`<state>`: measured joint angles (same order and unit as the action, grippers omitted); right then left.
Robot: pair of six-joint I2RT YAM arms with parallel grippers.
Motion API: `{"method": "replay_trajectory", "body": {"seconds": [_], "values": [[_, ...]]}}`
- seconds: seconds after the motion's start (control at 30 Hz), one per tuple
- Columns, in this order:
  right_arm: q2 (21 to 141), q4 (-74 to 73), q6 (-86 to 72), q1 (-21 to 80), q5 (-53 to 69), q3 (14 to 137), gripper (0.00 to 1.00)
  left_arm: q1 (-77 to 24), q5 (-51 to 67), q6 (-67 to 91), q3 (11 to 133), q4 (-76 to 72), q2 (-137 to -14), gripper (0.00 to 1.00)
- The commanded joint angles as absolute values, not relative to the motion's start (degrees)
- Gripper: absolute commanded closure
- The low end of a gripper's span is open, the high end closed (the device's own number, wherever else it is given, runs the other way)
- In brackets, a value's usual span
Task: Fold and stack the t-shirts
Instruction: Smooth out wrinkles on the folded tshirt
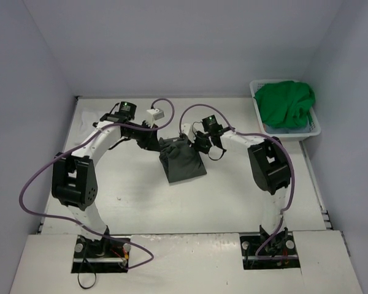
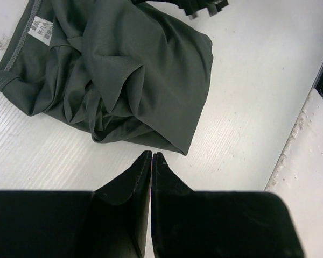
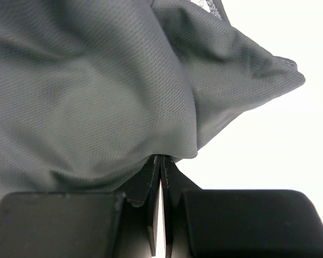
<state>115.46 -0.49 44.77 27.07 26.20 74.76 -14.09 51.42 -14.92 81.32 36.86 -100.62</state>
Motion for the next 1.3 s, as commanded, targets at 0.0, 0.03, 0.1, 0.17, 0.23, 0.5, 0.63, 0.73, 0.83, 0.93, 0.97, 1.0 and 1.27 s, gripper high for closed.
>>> {"method": "replay_trajectory", "body": {"seconds": [0.0,0.03,0.1,0.17,0.23,0.5,0.63,0.73,0.83,0.93,0.97,1.0,1.27], "values": [[115.66,3.78,43.42,27.07,27.33,77.61,1.00,-15.99,54.32,-16.26,82.26,34.89,-97.47,1.00],[116.10,4.13,43.24,27.07,27.33,78.22,1.00,-16.43,54.14,-16.35,82.27,34.72,-97.56,1.00],[116.37,4.48,42.28,26.89,27.25,78.57,1.00,-18.27,54.05,-16.17,82.53,34.02,-97.73,1.00],[116.28,4.57,41.93,26.89,27.07,78.66,1.00,-20.38,53.62,-16.00,82.96,33.14,-97.65,1.00],[116.19,4.66,41.75,26.89,26.81,78.66,1.00,-21.79,53.18,-15.82,83.41,32.61,-97.56,1.00],[116.19,4.48,42.10,26.81,25.49,78.22,1.00,-27.85,51.24,-14.41,85.52,28.57,-98.70,1.00],[115.58,4.31,41.75,26.72,26.45,77.70,1.00,-28.92,48.61,-15.03,84.11,24.70,-100.63,1.00],[115.05,4.31,41.40,26.81,26.98,77.17,1.00,-28.92,45.02,-16.78,83.06,22.51,-103.26,1.00],[114.61,4.39,40.96,26.11,27.42,76.99,1.00,-28.92,41.58,-18.01,81.39,18.55,-104.49,1.00],[114.26,4.31,39.91,24.36,28.73,77.25,1.00,-28.83,38.68,-18.89,81.21,16.53,-106.34,1.00],[114.17,4.13,39.73,23.82,29.35,77.34,1.00,-28.83,38.06,-19.07,81.21,16.18,-106.78,1.00],[113.91,4.04,39.55,23.30,29.96,77.43,1.00,-28.83,37.71,-19.16,81.12,15.48,-107.22,1.00],[113.55,3.61,39.37,21.88,32.78,76.55,1.00,-28.74,31.39,-19.69,78.75,10.11,-108.28,1.00]]}}
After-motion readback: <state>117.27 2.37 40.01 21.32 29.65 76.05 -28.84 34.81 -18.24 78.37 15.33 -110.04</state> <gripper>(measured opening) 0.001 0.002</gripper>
